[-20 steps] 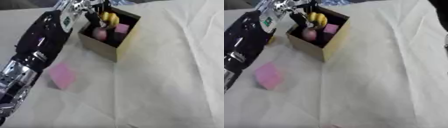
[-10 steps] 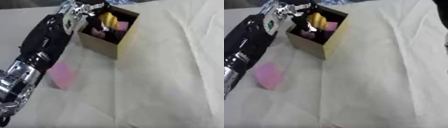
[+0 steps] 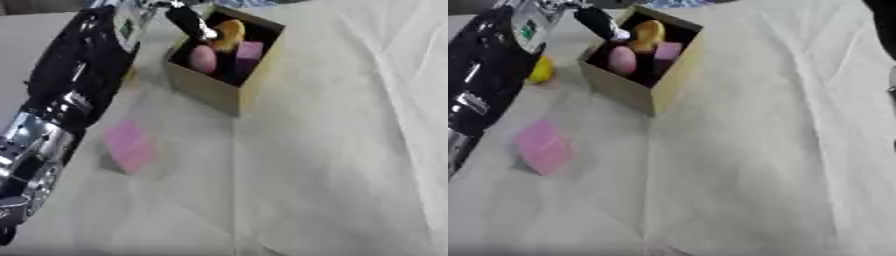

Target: Pick up objects on the table and place them in the box.

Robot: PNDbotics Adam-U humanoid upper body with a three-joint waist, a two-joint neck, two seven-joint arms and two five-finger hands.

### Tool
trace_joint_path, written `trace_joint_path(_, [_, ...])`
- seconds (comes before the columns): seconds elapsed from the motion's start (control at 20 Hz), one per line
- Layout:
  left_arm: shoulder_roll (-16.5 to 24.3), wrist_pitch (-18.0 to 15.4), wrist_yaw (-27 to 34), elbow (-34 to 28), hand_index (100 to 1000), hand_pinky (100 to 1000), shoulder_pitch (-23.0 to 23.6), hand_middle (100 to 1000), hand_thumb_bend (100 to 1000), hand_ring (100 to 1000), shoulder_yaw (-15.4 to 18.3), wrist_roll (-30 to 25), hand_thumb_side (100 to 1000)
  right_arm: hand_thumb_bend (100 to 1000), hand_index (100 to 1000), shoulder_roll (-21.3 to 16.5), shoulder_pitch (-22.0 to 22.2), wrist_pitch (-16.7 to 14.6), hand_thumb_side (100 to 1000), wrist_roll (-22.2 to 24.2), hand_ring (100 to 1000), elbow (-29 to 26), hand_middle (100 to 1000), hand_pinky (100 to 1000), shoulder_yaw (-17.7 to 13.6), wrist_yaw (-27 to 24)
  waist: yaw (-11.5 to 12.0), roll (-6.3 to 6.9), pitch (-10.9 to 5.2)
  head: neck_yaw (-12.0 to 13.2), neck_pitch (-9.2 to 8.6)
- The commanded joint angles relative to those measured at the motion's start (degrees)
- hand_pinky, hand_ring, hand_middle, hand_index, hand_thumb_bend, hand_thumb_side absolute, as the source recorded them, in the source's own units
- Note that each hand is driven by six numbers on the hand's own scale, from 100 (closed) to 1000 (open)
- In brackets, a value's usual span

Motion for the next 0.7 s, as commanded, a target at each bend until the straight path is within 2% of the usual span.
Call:
trace_joint_path(0.05, [6.47, -0.21, 1.89, 0.31, 841, 809, -1.89, 755, 522, 773, -0.25, -1.83, 382, 100, 717, -1.51, -0.28, 0.01, 621, -0.46, 874, -1.12, 609, 906, -0.82, -0.21, 0.56, -0.14, -1.58, -0.82, 0.47])
trace_joint_path(0.2, [10.88, -0.78, 2.17, 4.13, 860, 817, -1.72, 774, 546, 788, -0.55, -3.13, 391, 100, 717, -1.87, 0.06, 0.03, 617, -0.81, 873, -1.12, 608, 906, -1.07, -0.03, 1.13, -0.15, -1.62, -1.70, 0.49])
trace_joint_path(0.35, [13.28, -1.98, 2.00, 7.36, 870, 824, -1.43, 785, 561, 796, -0.66, -4.02, 393, 100, 717, -2.13, 0.19, 0.02, 621, -1.01, 873, -1.12, 609, 906, -1.18, 0.06, 1.47, -0.23, -1.59, -2.29, 0.49])
trace_joint_path(0.7, [14.58, -4.37, 0.74, 12.49, 886, 833, -0.80, 796, 632, 809, -0.22, -5.97, 385, 100, 716, -2.35, -0.14, 0.16, 622, -1.16, 873, -1.12, 608, 905, -1.17, 0.01, 1.63, -0.69, -1.04, -2.10, -0.54])
